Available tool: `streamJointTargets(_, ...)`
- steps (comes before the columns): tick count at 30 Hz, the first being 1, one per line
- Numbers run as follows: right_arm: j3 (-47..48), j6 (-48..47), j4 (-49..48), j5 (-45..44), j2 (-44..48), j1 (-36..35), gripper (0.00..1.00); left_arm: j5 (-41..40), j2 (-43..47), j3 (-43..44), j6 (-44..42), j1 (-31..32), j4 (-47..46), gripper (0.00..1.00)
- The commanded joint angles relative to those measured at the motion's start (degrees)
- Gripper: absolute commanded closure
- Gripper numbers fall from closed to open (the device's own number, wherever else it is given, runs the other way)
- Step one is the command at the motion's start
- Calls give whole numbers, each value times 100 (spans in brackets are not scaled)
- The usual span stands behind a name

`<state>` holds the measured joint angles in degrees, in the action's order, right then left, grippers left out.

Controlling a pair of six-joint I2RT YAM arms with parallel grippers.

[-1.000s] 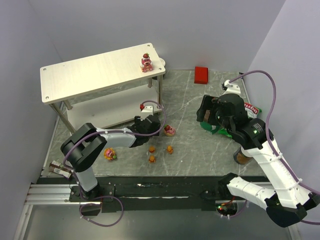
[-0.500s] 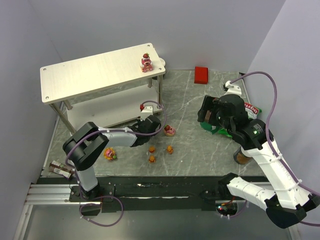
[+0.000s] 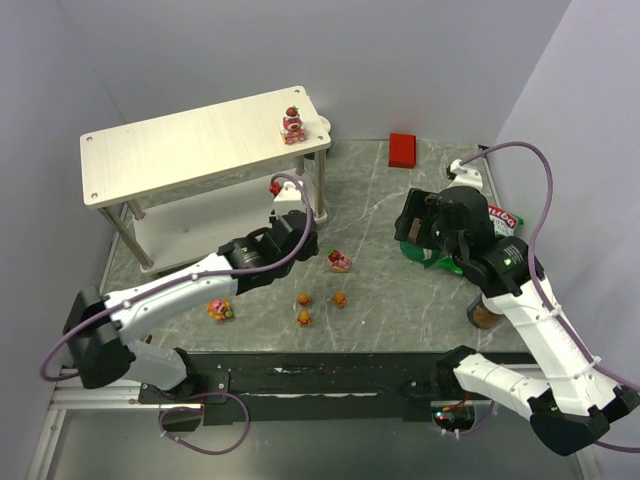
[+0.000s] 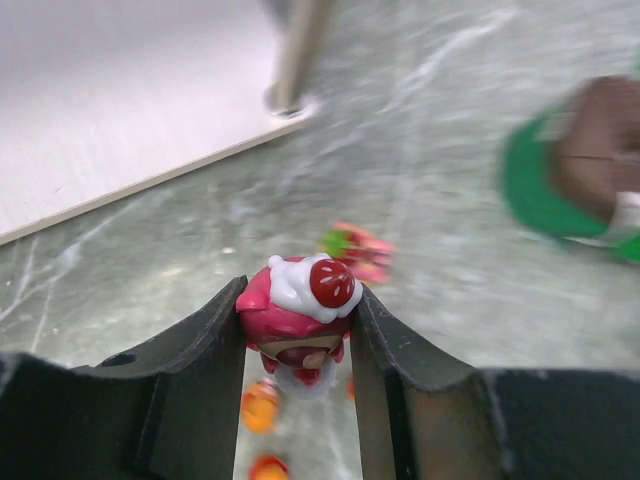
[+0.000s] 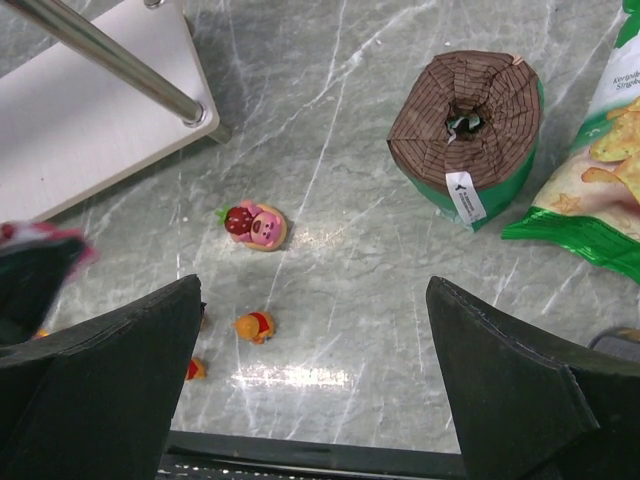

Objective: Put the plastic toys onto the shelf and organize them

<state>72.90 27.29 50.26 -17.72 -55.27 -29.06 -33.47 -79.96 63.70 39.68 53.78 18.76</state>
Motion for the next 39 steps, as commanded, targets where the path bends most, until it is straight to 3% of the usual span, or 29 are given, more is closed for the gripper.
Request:
streamJointTargets(1,189,-92,-253,-39,-116,76,0,-370,542,738,57,343,926,99)
streamJointTargets(6,286,-145,-297,5,-230,102,0,-1151,737,1687,538,405,1944,99)
streamJointTargets(10,277,-128,-333,58,-274,120,1,-1820,465,3056,638,318,2939,99)
streamJointTargets(16,312,-162,-350,163,-362,137,1,-1161,-27,4342,14,-357,3089,99)
streamJointTargets(20,321,-198,-368,172,-388,172,1,-1311,-125,4563,-302,-693,3063,99)
streamJointTargets(28,277,-250,-377,189,-406,260,1,-854,-441,4739,-918,-1562,3011,99)
streamJointTargets(39,268,-224,-394,260,-503,383,1,-178,-995,5451,-1261,-2143,3669,93)
